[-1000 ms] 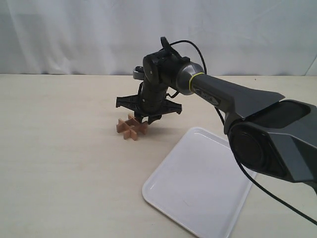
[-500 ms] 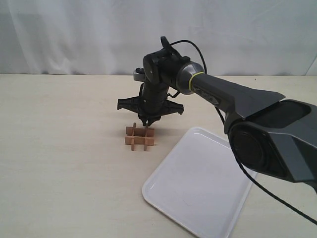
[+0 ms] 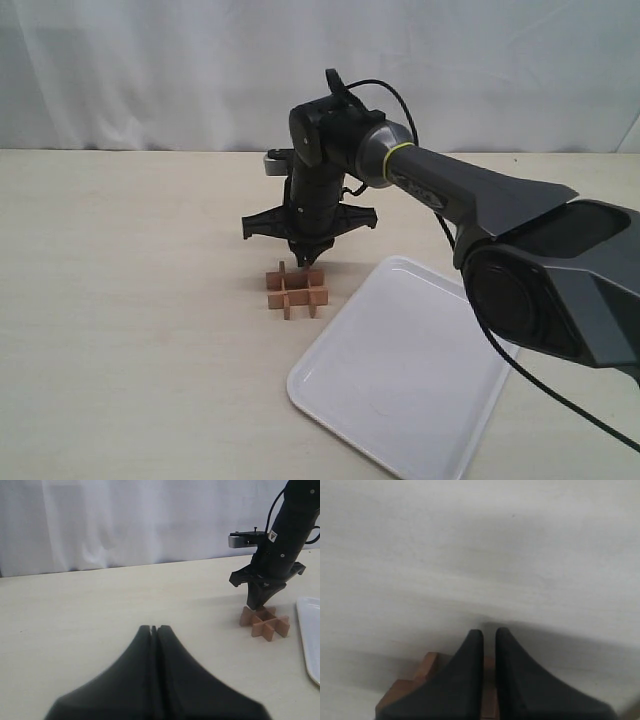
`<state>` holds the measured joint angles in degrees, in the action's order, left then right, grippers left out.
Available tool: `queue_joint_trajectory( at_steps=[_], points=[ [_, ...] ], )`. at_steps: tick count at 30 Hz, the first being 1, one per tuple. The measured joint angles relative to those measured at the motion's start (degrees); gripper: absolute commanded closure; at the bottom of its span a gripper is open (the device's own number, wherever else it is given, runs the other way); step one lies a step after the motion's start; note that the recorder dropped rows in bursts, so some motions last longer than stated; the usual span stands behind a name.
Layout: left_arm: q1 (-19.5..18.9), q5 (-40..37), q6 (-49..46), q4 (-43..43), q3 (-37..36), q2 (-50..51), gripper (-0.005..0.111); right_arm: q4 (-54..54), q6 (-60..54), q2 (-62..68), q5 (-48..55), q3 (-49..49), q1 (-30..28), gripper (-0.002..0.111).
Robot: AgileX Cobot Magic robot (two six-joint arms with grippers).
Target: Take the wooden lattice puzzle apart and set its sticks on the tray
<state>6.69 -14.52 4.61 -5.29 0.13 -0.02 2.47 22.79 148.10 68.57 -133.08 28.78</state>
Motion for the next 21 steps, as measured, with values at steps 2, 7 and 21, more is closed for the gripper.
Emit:
queue_joint_trajectory(
  at_steps=[2,7,21],
  points=[
    [0.0,0.0,0.0,0.0,0.0,0.0,0.107,0.0,-0.11,0.0,0.0,0.0,0.0,0.103],
    [0.0,0.0,0.0,0.0,0.0,0.0,0.107,-0.33,-0.47,0.0,0.0,0.0,0.0,0.103],
    [0.0,0.0,0.0,0.0,0.0,0.0,0.107,-1.9,-0.53,-0.21,0.69,0.0,0.0,0.103]
  ],
)
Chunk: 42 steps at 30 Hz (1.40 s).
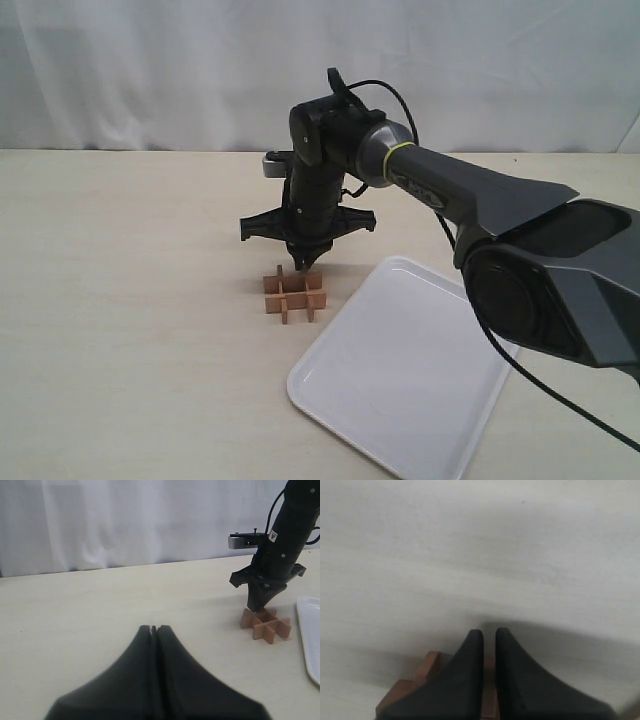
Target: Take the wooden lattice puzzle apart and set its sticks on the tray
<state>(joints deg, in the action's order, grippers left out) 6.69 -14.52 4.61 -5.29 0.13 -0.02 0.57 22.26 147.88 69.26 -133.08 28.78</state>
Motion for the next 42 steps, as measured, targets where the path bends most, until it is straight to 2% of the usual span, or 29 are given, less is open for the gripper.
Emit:
queue_joint_trajectory(
  at_steps=[20,23,26,29,37,42],
  points=[
    [0.0,0.0,0.0,0.0,0.0,0.0,0.107,0.25,0.0,-0.73,0.37,0.0,0.0,0.103],
    [0.0,0.0,0.0,0.0,0.0,0.0,0.107,0.25,0.0,-0.16,0.44,0.0,0.0,0.097],
    [0.0,0.0,0.0,0.0,0.0,0.0,0.107,0.25,0.0,-0.16,0.44,0.0,0.0,0.081],
    [0.0,0.0,0.0,0.0,0.0,0.0,0.107,0.25,0.0,0.07,0.44,0.0,0.0,0.07],
    [0.0,0.0,0.0,0.0,0.0,0.0,0.107,0.25,-6.3,-3.27,0.73,-0.82,0.0,0.069],
    [0.0,0.0,0.0,0.0,0.0,0.0,0.107,0.25,-20.14,-7.28,0.71,-1.29,0.0,0.069]
  ],
)
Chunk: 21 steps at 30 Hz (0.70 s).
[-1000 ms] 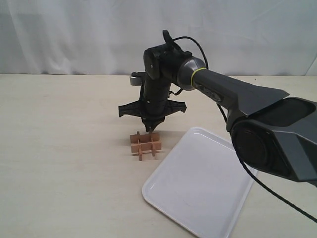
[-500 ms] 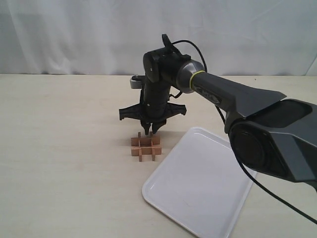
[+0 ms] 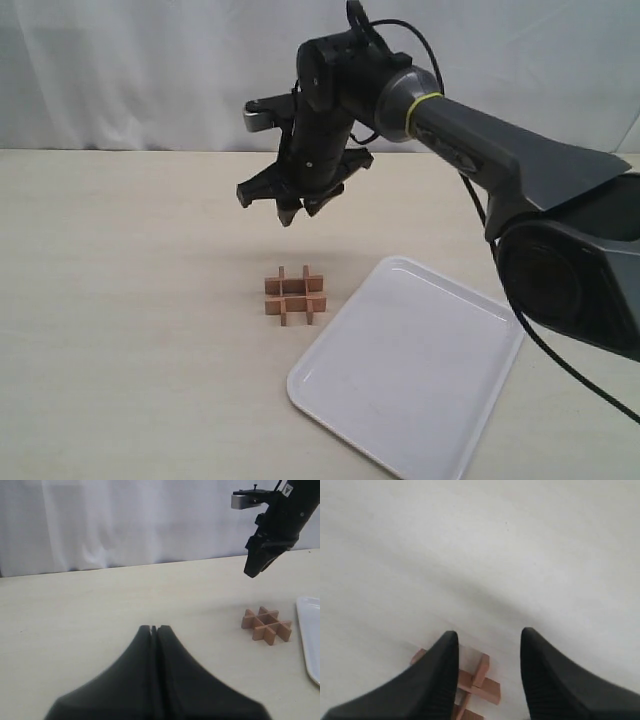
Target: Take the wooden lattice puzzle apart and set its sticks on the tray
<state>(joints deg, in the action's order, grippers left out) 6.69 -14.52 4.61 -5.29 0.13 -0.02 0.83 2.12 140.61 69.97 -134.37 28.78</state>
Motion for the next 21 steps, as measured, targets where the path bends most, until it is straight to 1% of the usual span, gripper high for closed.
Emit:
queue_joint_trajectory(
  at_steps=[1,4,8,10,16,21],
  points=[
    [0.0,0.0,0.0,0.0,0.0,0.0,0.107,-0.16,-3.92,-0.61,0.0,-0.03,0.0,0.07],
    [0.0,0.0,0.0,0.0,0.0,0.0,0.107,-0.83,-11.14,-1.49,0.0,-0.03,0.0,0.073],
    [0.0,0.0,0.0,0.0,0.0,0.0,0.107,-0.83,-16.54,-1.79,0.0,0.24,0.0,0.075],
    [0.0,0.0,0.0,0.0,0.0,0.0,0.107,-0.83,-19.27,-2.21,-0.11,2.07,0.0,0.075],
    [0.0,0.0,0.0,0.0,0.0,0.0,0.107,1.94,-29.78,-7.37,-0.11,13.66,0.0,0.075],
    [0.0,0.0,0.0,0.0,0.0,0.0,0.107,2.22,-44.49,-13.65,-0.11,24.49,0.0,0.075]
  ],
)
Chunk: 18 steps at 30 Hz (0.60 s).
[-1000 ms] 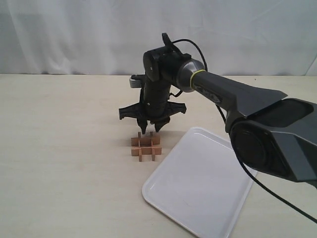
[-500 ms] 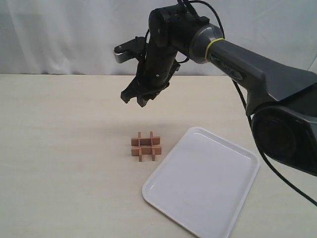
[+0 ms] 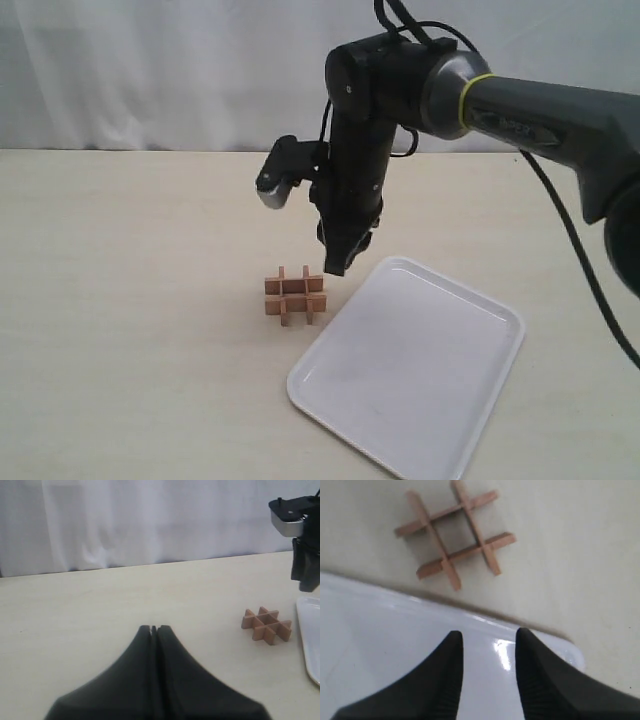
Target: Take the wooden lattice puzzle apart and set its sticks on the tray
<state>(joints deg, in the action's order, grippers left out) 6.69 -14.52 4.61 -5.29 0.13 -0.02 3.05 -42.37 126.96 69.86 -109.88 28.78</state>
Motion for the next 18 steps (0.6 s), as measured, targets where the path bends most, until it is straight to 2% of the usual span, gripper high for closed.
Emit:
queue_joint_trajectory(
  at_steps=[6,13,18],
  points=[
    [0.0,0.0,0.0,0.0,0.0,0.0,0.107,0.39,-11.39,-0.6,-1.39,6.22,0.0,0.075],
    [0.0,0.0,0.0,0.0,0.0,0.0,0.107,0.62,-12.01,0.82,-13.43,6.47,0.0,0.075],
    [0.0,0.0,0.0,0.0,0.0,0.0,0.107,0.62,-12.01,1.97,-15.72,6.47,0.0,0.075]
  ],
)
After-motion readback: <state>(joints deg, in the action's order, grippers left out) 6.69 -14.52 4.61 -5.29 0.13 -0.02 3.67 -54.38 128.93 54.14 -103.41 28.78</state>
